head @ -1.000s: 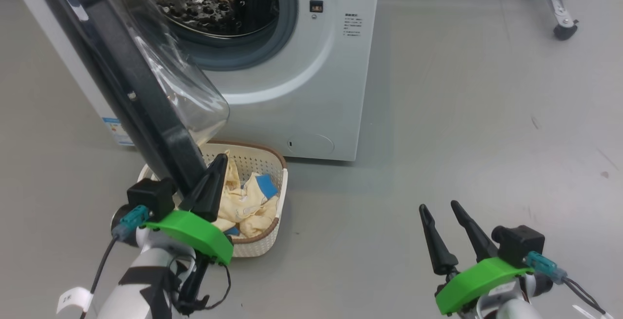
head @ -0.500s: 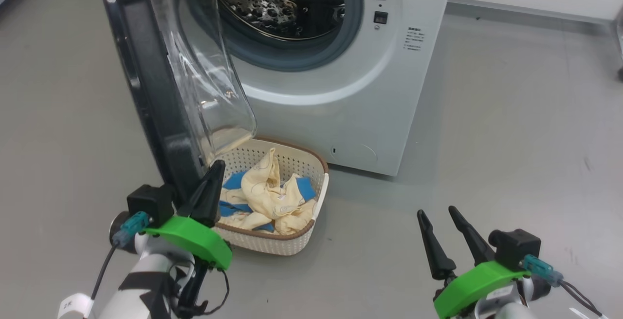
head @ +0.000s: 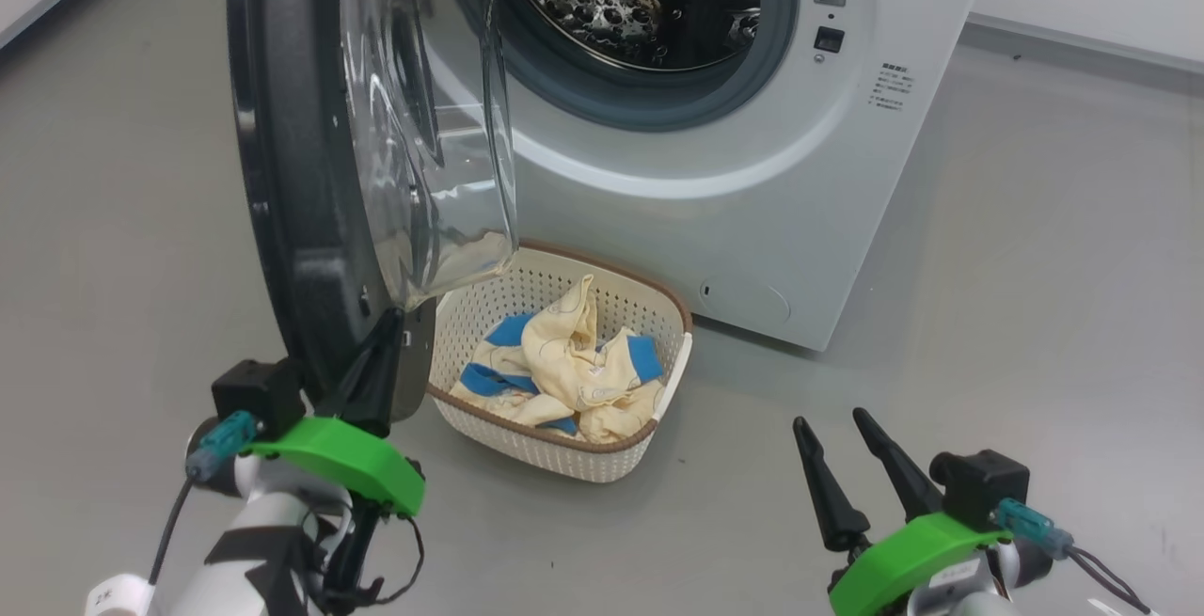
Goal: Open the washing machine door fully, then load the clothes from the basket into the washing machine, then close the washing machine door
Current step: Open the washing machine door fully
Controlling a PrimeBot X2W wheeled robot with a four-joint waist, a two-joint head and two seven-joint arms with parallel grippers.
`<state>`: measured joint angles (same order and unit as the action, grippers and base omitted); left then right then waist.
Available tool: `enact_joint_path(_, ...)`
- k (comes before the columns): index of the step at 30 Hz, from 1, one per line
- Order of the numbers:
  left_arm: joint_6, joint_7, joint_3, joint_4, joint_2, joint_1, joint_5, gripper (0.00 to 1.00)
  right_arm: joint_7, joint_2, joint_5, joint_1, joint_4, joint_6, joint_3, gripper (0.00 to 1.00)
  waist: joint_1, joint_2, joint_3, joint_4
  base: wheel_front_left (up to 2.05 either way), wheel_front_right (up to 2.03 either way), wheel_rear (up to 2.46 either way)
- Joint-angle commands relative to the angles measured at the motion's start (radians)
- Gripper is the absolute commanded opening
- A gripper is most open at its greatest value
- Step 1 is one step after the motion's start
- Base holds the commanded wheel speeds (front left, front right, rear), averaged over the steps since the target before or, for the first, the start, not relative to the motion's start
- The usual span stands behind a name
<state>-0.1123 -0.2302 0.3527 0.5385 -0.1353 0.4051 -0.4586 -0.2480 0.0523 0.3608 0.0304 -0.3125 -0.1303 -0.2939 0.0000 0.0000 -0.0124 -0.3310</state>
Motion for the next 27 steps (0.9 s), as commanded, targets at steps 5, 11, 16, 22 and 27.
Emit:
enact_joint_path(5, 0.024, -0.021, -0.095, -0.033, -0.066, 0.031, -0.03, 0.0, -0.014, -0.002, -0.01, 0.049, 0.021, 0.0, -0.017, 1.0, 0.0, 0.0, -0.03, -0.019, 0.0, 0.0, 0.0)
enact_joint_path(11, 0.034, -0.026, -0.139, -0.044, -0.088, 0.025, -0.05, 0.0, -0.014, -0.002, -0.022, 0.053, 0.019, 0.0, -0.011, 1.0, 0.0, 0.0, -0.06, -0.033, 0.0, 0.0, 0.0)
enact_joint_path(16, 0.044, -0.029, -0.186, -0.059, -0.11, 0.026, -0.068, 0.0, -0.014, -0.002, -0.034, 0.071, 0.017, 0.0, -0.016, 1.0, 0.0, 0.0, -0.097, -0.041, 0.0, 0.0, 0.0)
enact_joint_path(22, 0.046, -0.03, -0.244, -0.07, -0.152, 0.038, -0.087, 0.0, -0.014, -0.002, -0.063, 0.098, 0.012, 0.0, -0.007, 1.0, 0.0, 0.0, -0.153, -0.051, 0.0, 0.0, 0.0)
enact_joint_path(27, 0.046, -0.031, -0.294, -0.059, -0.187, 0.056, -0.1, 0.0, -0.01, -0.002, -0.093, 0.122, 0.01, 0.0, 0.007, 1.0, 0.0, 0.0, -0.201, -0.058, 0.0, 0.0, 0.0)
